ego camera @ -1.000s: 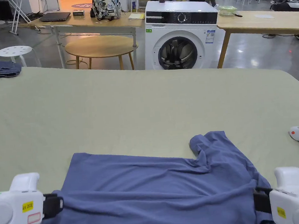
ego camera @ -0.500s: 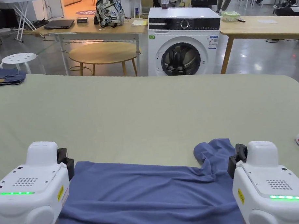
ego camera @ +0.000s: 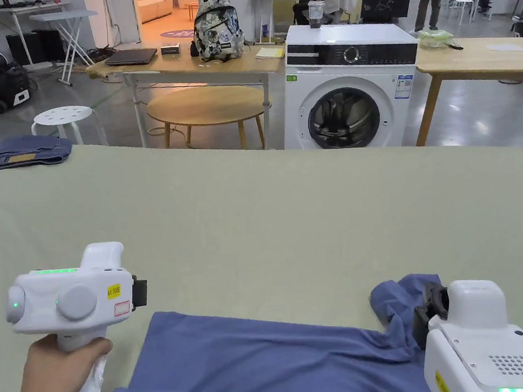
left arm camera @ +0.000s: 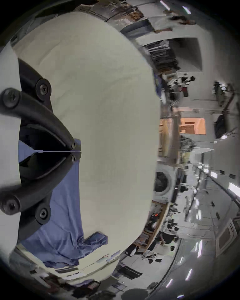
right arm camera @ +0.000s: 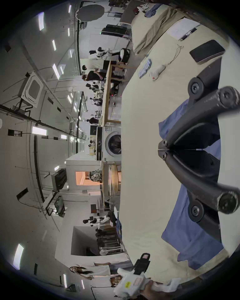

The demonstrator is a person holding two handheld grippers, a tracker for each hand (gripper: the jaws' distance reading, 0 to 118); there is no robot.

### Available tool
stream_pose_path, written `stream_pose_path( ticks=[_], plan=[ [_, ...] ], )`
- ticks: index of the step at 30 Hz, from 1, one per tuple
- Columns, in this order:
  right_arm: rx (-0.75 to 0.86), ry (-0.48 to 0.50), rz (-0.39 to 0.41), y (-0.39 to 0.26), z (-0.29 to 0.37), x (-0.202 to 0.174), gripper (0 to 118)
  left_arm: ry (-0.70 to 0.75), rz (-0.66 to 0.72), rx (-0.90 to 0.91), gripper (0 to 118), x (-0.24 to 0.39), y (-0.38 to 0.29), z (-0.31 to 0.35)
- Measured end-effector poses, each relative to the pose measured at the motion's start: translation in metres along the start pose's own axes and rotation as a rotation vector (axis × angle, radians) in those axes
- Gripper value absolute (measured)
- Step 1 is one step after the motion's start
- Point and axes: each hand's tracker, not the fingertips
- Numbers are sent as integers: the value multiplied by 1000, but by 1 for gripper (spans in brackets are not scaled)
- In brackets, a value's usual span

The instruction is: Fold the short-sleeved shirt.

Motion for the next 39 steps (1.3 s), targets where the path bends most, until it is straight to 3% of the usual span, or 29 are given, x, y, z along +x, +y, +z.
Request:
stream_pose_path(
  ticks=[4, 6, 7, 10, 16, 20, 21, 24, 25, 28, 32, 33, 36, 37, 39],
  plan=[
    [-52, -8, -1, -8, -16, 8, 0, -64, 37, -176, 3, -12, 23, -50],
    [-82, -20, 1, -13, -24, 13, 0, -57, 42, -238, 33, -9, 29, -71],
    [-97, -25, 2, -15, -27, 16, 0, -52, 42, -276, 59, -10, 31, -82],
    [-130, -40, 6, -23, -35, 24, 0, -61, 59, -358, 62, -7, 30, -106],
    [-185, -64, 11, -35, -43, 37, 0, 33, 6, -457, 59, 7, 16, -134],
    [-216, -77, 9, -40, -46, 45, 0, 102, -123, -426, 52, 23, 11, -130],
    [-221, -80, 3, -41, -47, 47, 0, 98, -131, -419, 45, 32, 7, -115],
    [-240, -91, -25, -42, -49, 53, 0, 89, -172, -400, 5, 42, 5, -109],
    [-247, -95, -36, -41, -50, 56, 0, 79, -177, -393, 0, 42, 6, -107],
    [-266, -105, -73, -34, -52, 70, 0, 78, -180, -366, 0, 42, 3, -94],
    [-376, -76, -64, -12, -74, 96, 0, 37, -132, -285, 0, 37, 8, -68],
    [-412, -63, -64, -7, -85, 104, 9, 37, -134, -264, 0, 37, 9, -63],
    [-543, -34, -59, 2, -125, 126, 55, 26, -123, -220, 0, 38, 8, -45],
    [-582, -36, -46, 3, -139, 131, 63, 24, -118, -221, 0, 37, 9, -47],
    [-648, -40, -19, 2, -167, 140, 63, 23, -113, -204, 0, 37, 8, -42]
  ],
)
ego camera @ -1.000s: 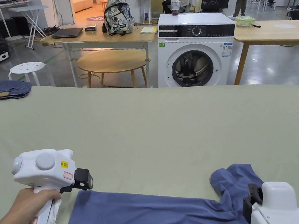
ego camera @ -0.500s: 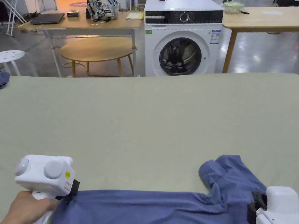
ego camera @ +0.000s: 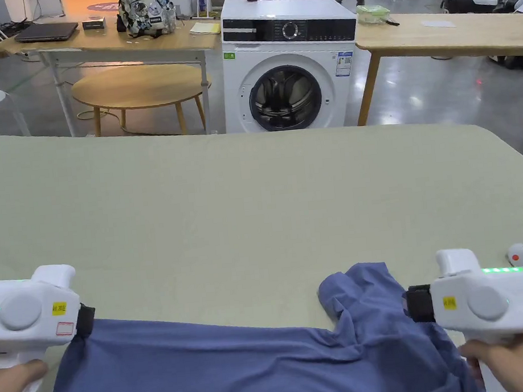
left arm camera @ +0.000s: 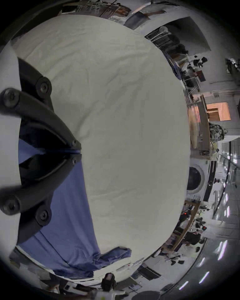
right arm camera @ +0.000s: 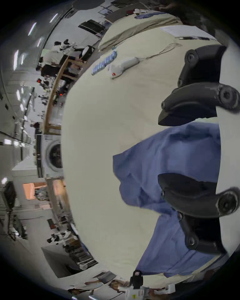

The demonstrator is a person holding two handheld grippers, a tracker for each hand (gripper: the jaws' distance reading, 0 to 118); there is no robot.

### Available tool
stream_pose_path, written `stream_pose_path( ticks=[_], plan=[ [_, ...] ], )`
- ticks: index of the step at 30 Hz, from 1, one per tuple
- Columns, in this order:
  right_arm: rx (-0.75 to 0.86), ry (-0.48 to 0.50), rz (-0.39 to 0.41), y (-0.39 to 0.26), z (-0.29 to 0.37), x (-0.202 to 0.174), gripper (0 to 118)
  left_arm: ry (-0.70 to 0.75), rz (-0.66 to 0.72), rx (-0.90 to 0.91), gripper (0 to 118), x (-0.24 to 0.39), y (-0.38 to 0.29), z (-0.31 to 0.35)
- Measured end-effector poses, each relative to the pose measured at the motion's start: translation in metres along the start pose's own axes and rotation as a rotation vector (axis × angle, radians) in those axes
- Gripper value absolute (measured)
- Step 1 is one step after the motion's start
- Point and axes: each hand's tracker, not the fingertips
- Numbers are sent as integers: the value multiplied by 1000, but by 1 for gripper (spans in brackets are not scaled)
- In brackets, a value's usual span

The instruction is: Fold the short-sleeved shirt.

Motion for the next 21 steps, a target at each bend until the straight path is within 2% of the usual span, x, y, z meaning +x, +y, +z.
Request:
stream_pose_path(
  ticks=[4, 8, 13, 15, 16, 17, 19, 21],
  plan=[
    [-90, -14, 26, 21, -39, 9, 72, 3, 16, 10, 0, -8, 0, -3],
    [-180, 14, 11, 25, -66, 11, 72, 0, 26, 9, 0, -11, -1, -7],
    [-214, -18, 43, 18, -81, 4, 69, 1, 31, 4, 0, -11, -2, -10],
    [-210, -22, 48, 17, -75, -1, 58, 1, 31, 5, 0, -11, -5, -9],
    [-207, -23, 57, 17, -74, -1, 47, 1, 31, 5, 0, -11, -4, -9],
    [-204, -23, 62, 18, -73, -1, 35, 1, 29, 5, 0, -11, -4, -10],
    [-198, 16, 54, 16, -71, -2, 0, 1, 27, 7, 0, -10, -6, -9],
    [-185, 25, 5, 8, -61, -9, 0, -2, 28, 12, 0, -10, -6, -7]
  ],
)
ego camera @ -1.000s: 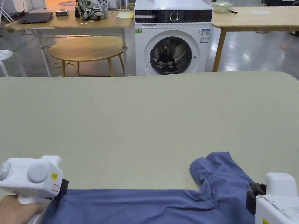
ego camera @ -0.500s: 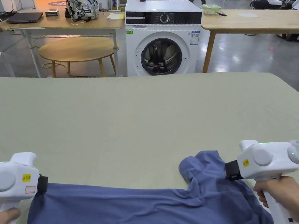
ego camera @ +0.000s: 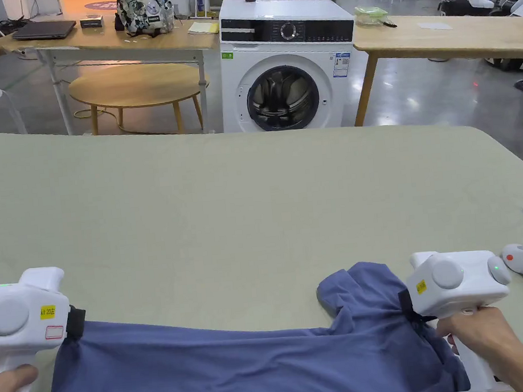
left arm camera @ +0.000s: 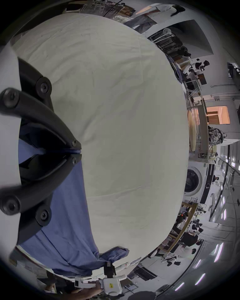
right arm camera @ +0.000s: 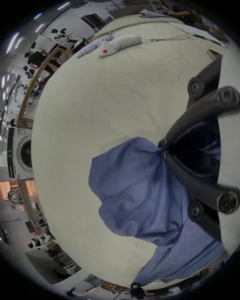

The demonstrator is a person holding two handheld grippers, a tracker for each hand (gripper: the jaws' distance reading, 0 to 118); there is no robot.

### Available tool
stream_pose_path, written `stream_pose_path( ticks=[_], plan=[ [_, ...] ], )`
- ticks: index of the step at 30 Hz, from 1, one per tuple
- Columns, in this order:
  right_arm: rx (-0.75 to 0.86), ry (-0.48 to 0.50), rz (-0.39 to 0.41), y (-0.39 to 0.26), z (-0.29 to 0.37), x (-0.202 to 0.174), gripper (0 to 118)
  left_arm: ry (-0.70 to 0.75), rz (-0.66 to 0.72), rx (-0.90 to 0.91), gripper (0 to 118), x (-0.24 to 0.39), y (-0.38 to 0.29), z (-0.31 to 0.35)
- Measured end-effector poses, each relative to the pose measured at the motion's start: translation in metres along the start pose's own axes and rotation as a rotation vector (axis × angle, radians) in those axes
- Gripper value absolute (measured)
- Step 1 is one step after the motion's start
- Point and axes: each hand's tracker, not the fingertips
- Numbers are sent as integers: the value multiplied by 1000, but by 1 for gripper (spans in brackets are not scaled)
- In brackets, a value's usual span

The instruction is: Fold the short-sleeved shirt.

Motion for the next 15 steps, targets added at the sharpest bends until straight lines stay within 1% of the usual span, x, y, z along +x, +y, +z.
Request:
stream_pose_path(
  ticks=[2, 4, 6, 8, 10, 12, 15],
  plan=[
    [28, 7, -3, 3, 5, 14, 0, -4, 6, 12, 0, 0, -2, 5],
    [75, 32, -23, -2, 23, 11, 0, -10, 11, 23, 0, -1, -2, 10],
    [114, 45, -26, -6, 42, 18, 0, -15, 11, 37, 0, -3, -5, 17],
    [165, 34, -19, -15, 65, 13, 0, -21, 18, 48, 0, -4, -9, 26],
    [199, 43, -7, -31, 103, 4, 0, -34, 28, 65, 0, -6, -17, 38],
    [224, 26, -7, -46, 128, 1, 0, -46, 40, 86, 0, -9, -25, 52],
    [264, 21, 0, -70, 160, 5, 0, -64, 63, 122, 0, -15, -42, 75]
  ],
)
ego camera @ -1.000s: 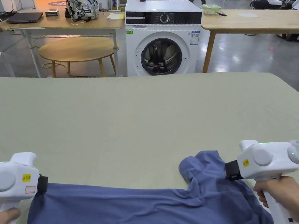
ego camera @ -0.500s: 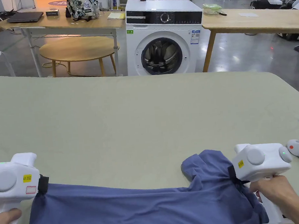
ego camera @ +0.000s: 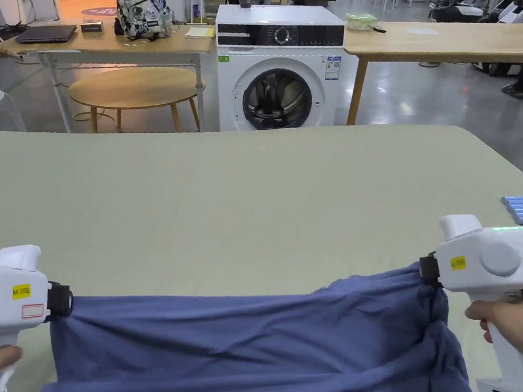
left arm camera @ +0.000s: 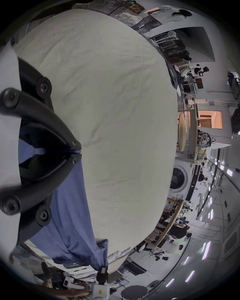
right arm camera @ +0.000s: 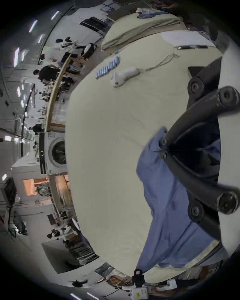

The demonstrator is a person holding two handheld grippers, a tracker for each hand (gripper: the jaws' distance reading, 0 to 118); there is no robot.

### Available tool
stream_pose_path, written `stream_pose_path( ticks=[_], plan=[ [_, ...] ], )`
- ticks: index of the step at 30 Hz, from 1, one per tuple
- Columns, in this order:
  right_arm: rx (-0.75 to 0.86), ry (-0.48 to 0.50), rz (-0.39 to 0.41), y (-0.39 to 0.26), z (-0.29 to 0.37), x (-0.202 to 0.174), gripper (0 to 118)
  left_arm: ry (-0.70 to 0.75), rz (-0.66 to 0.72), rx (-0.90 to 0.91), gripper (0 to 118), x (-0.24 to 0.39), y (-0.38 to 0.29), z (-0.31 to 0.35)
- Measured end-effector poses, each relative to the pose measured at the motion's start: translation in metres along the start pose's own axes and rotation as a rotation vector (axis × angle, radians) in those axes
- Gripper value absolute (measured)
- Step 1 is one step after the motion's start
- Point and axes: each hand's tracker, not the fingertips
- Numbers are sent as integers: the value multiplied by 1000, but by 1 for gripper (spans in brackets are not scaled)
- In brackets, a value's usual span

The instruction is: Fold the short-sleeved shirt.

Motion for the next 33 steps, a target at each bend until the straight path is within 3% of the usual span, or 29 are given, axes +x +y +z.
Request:
stream_pose_path(
  ticks=[6, 14, 19, 26, 33],
  plan=[
    [49, 8, 16, -34, 57, 8, 0, -32, 15, 46, 0, -7, -32, 47],
    [-6, 0, 49, -89, 85, 15, 0, -56, 0, 3, 0, -20, -78, 68],
    [-117, -27, 83, -130, 75, 16, 0, -46, -10, -87, 0, -26, -114, 60],
    [-257, -58, 61, -170, 36, 25, 0, -11, -36, -211, 0, -29, -153, 31],
    [-265, -84, 69, -183, 8, 24, 0, 44, -54, -243, 0, -24, -168, 6]
  ],
)
